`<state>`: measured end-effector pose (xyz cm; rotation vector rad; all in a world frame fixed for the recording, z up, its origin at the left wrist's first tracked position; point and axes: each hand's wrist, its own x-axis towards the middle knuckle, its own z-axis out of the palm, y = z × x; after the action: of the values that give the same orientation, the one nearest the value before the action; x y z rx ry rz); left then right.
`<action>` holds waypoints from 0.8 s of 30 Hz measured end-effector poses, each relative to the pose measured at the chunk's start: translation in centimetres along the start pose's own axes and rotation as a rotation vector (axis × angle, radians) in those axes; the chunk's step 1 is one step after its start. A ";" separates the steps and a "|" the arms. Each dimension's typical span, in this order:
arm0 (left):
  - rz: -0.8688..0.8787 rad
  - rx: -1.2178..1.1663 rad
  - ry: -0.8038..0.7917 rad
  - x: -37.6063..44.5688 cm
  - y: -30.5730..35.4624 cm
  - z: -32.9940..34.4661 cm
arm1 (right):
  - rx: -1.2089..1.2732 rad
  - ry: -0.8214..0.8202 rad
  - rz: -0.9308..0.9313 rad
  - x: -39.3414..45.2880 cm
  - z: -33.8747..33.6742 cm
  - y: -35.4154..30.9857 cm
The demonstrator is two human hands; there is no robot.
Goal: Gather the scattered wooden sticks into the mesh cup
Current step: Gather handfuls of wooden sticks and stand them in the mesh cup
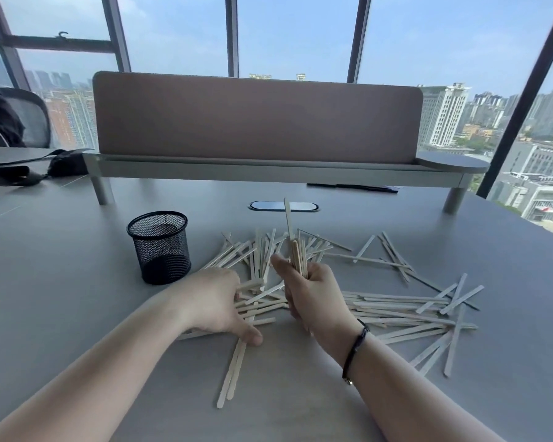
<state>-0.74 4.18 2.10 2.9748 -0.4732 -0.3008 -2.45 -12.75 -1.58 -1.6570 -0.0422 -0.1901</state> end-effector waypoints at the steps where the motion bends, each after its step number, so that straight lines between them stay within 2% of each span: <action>1: 0.005 -0.044 -0.001 0.1 -0.2 -0.1 | 0.018 -0.004 -0.001 0.0 0.0 0.0; 7: 0.048 -0.091 0.043 0.7 -0.8 0.2 | 0.028 0.000 0.002 0.2 0.1 0.1; 12: 0.191 0.231 0.202 0.5 0.8 1.8 | 0.029 0.026 0.001 0.4 -0.1 0.4; 20: 0.295 0.490 0.316 1.4 2.3 3.5 | 0.169 0.158 0.119 1.0 -1.1 0.5; 24: 0.302 0.383 0.333 1.4 1.6 3.2 | 0.287 0.166 0.114 0.7 -1.4 -0.2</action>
<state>-0.63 1.95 -1.01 3.1438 -1.0156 0.3468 -1.91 -14.19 -1.16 -1.3493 0.1443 -0.2237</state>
